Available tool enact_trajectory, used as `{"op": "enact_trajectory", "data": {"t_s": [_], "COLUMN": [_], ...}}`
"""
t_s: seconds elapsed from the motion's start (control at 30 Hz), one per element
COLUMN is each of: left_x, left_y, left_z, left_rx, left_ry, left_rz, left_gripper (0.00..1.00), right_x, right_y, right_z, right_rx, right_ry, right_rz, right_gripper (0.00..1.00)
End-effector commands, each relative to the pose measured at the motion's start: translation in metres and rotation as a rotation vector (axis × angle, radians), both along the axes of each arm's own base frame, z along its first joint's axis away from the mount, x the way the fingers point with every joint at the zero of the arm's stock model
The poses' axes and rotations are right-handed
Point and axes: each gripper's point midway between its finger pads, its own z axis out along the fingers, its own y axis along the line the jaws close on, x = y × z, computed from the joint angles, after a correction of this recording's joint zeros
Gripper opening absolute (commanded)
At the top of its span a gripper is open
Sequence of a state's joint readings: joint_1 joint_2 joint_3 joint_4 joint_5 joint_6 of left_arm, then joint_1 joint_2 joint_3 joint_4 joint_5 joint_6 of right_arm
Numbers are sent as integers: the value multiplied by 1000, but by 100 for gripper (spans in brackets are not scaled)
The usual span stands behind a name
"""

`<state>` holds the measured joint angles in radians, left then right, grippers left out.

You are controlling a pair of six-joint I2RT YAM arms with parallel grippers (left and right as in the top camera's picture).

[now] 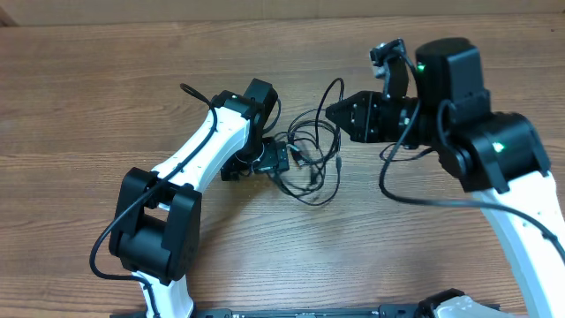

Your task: Untangle cables

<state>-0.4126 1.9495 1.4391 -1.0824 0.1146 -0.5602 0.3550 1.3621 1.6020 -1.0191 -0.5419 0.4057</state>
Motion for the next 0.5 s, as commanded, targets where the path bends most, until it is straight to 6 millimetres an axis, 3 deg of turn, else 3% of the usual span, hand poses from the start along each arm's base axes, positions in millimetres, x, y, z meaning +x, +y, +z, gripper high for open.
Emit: {"op": "enact_trajectory", "data": {"t_s": [0.0,0.3,0.47], "left_x": [-3,-3,-6], "left_y": [2,1,-4], "left_z": [-6,-6,-5], "left_rx": [27,17,-13], "left_ry": [8,13,27], "left_rz": [9,9,10], "left_gripper": [100,100,100], "right_x": [-10,-1,-8], "right_y": [0,-8,11], "right_z": [29,0,-4], "right_rx": [29,-49,29], "right_ry": [-87,-2,72], "right_rz": [23,-27,75], "right_gripper": [4,4,4]}}
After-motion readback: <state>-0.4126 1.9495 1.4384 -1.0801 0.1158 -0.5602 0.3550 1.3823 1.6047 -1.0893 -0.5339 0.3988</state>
